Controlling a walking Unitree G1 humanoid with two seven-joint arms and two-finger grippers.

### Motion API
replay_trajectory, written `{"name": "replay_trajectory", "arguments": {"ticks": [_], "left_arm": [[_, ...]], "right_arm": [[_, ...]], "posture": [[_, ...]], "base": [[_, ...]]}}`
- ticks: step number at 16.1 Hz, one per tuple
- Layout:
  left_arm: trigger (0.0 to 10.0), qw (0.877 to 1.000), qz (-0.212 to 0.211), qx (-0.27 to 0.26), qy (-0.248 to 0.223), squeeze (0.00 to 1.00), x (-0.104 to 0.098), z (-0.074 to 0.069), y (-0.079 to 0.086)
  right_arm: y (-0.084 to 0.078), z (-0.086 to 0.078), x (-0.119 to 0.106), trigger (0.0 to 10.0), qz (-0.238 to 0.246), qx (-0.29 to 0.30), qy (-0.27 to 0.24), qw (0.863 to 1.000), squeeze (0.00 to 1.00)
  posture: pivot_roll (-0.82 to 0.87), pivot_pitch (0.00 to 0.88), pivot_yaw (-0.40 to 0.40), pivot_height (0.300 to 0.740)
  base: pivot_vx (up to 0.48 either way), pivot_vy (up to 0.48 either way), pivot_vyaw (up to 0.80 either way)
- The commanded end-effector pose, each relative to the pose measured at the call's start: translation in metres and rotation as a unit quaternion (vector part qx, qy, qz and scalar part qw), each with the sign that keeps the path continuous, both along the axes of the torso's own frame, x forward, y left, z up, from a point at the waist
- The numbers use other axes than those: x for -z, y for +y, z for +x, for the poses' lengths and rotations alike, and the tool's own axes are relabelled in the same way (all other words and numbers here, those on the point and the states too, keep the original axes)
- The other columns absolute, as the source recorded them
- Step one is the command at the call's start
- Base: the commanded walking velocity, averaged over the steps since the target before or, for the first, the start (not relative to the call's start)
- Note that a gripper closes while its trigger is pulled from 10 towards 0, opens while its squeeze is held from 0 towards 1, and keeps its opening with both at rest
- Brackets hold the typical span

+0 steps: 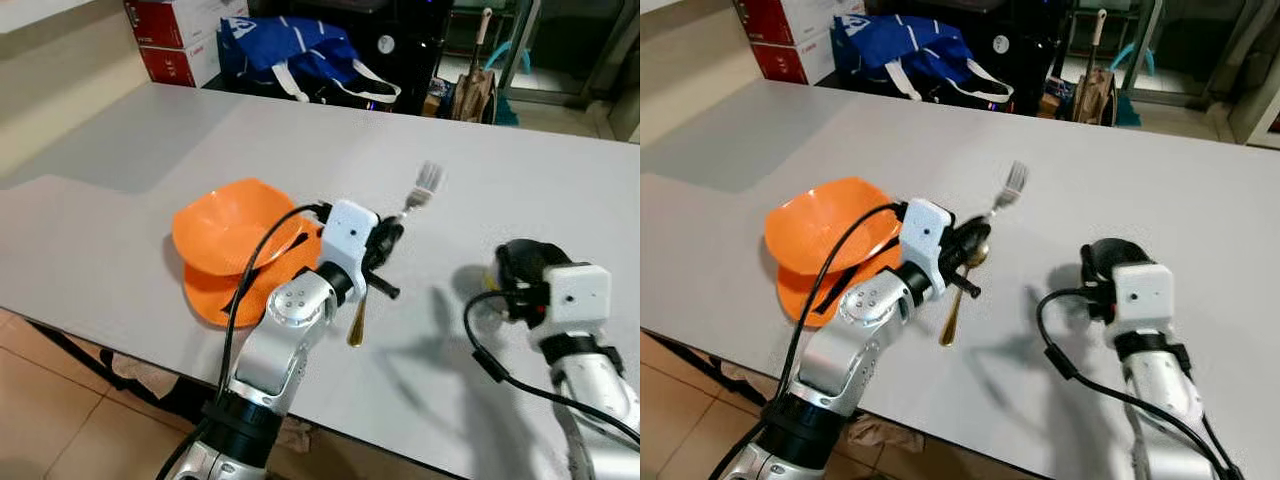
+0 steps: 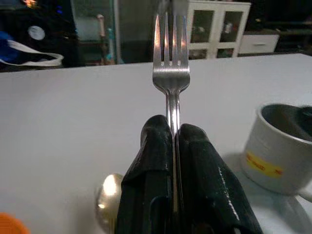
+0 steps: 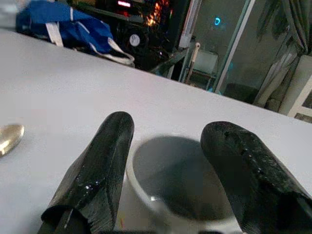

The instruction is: Setting the table

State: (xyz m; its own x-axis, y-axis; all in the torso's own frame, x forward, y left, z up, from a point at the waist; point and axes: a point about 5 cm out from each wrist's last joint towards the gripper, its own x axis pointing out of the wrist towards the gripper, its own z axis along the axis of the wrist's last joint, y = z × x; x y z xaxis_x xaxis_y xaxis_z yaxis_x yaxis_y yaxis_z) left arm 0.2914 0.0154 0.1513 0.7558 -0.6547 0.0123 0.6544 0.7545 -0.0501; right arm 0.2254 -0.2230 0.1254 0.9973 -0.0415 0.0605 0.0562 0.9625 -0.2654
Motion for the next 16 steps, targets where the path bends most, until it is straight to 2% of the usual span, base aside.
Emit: {"name": "replay_trajectory", "arguments": {"ticks": [1, 4, 6, 10, 11, 12, 14, 16], "left_arm": [[10.0, 1.000, -0.025, -0.008, 0.002, 0.00, -0.004, -0.004, -0.006], [10.0, 1.000, -0.015, -0.012, -0.008, 0.00, -0.006, -0.005, -0.004], [10.0, 1.000, -0.007, -0.016, -0.010, 0.00, -0.005, -0.004, -0.001], [10.0, 0.999, -0.002, -0.037, -0.017, 0.00, -0.005, 0.002, 0.004], [10.0, 0.998, 0.006, -0.061, -0.017, 0.00, -0.004, 0.008, 0.008], [10.0, 0.995, 0.022, -0.096, -0.010, 0.00, 0.000, 0.017, 0.016], [10.0, 0.993, 0.040, -0.111, -0.009, 0.00, 0.004, 0.020, 0.020], [10.0, 0.987, 0.096, -0.125, 0.028, 0.00, 0.027, 0.021, 0.026]], "right_arm": [[-0.002, -0.003, -0.002, 10.0, 0.001, 0.003, -0.004, 1.000, 0.00], [0.001, -0.003, -0.001, 10.0, 0.008, 0.005, -0.003, 1.000, 0.00], [-0.004, -0.005, -0.006, 10.0, 0.016, 0.026, -0.013, 0.999, 0.00], [-0.007, -0.023, -0.008, 10.0, 0.012, 0.037, -0.007, 0.999, 0.00], [-0.007, -0.024, -0.006, 10.0, 0.014, 0.040, -0.004, 0.999, 0.00], [-0.006, -0.025, -0.005, 10.0, 0.016, 0.041, -0.001, 0.999, 0.00], [-0.005, -0.025, -0.005, 10.0, 0.018, 0.042, 0.000, 0.999, 0.00], [-0.002, -0.022, -0.001, 10.0, 0.022, 0.042, 0.002, 0.999, 0.00]], "posture": [[-0.19, 0.000, 0.043, 0.740], [-0.18, 0.000, 0.050, 0.740], [-0.18, 0.000, 0.065, 0.740], [-0.20, 0.000, 0.074, 0.740], [-0.20, 0.000, 0.078, 0.740], [-0.19, 0.000, 0.078, 0.740], [-0.19, 0.000, 0.081, 0.740], [-0.18, 0.000, 0.099, 0.740]], "base": [[0.000, 0.000, 0.00], [0.000, -0.471, 0.00], [0.000, -0.480, 0.00], [0.000, -0.480, 0.00], [0.000, 0.000, 0.00], [0.000, 0.000, 0.00], [0.000, 0.000, 0.00], [0.000, 0.000, 0.00]]}}
